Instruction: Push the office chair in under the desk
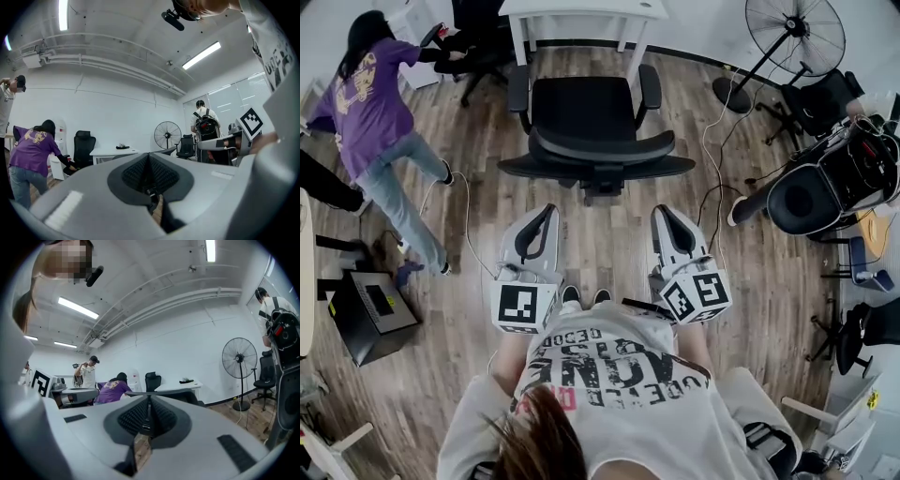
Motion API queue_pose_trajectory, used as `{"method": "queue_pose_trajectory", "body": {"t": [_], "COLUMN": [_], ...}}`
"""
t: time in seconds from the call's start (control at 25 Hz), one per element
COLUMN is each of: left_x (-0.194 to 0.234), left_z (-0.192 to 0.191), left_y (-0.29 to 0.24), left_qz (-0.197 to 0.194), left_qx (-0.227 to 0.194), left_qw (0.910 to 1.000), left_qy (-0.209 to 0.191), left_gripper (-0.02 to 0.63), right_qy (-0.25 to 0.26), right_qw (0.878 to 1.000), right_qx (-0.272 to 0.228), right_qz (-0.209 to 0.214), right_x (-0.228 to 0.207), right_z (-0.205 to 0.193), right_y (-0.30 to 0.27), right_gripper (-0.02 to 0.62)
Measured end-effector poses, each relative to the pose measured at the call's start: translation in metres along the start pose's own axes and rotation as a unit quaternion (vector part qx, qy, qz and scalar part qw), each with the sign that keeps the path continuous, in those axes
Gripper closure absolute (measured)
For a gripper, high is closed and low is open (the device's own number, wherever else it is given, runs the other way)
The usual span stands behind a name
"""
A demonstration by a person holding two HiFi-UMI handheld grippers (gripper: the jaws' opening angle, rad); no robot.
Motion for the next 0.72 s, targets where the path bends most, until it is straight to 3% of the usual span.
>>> {"method": "queue_pose_trajectory", "body": {"t": [0.32,0.72], "left_x": [0.015,0.027], "left_z": [-0.007,-0.006], "left_y": [-0.001,-0.047], "left_qz": [-0.002,0.032], "left_qx": [0.011,0.029], "left_qw": [0.9999,0.999], "left_qy": [-0.009,-0.006], "left_gripper": [0.592,0.592], "right_qy": [-0.001,-0.007], "right_qw": [0.999,0.999], "right_qx": [0.021,0.044], "right_qz": [-0.025,-0.011], "right_x": [0.003,-0.045], "right_z": [-0.012,-0.006], "right_y": [-0.008,-0.041], "right_gripper": [0.571,0.571]}}
Point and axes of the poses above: the fingertips, and each gripper's own axes: y backward along the fingers, x to its left, z out of its top, the point moved 1 cm from there along y, backward along the fingers, and after that the axes turned 11 degrees about x, right-handed, at the moved point
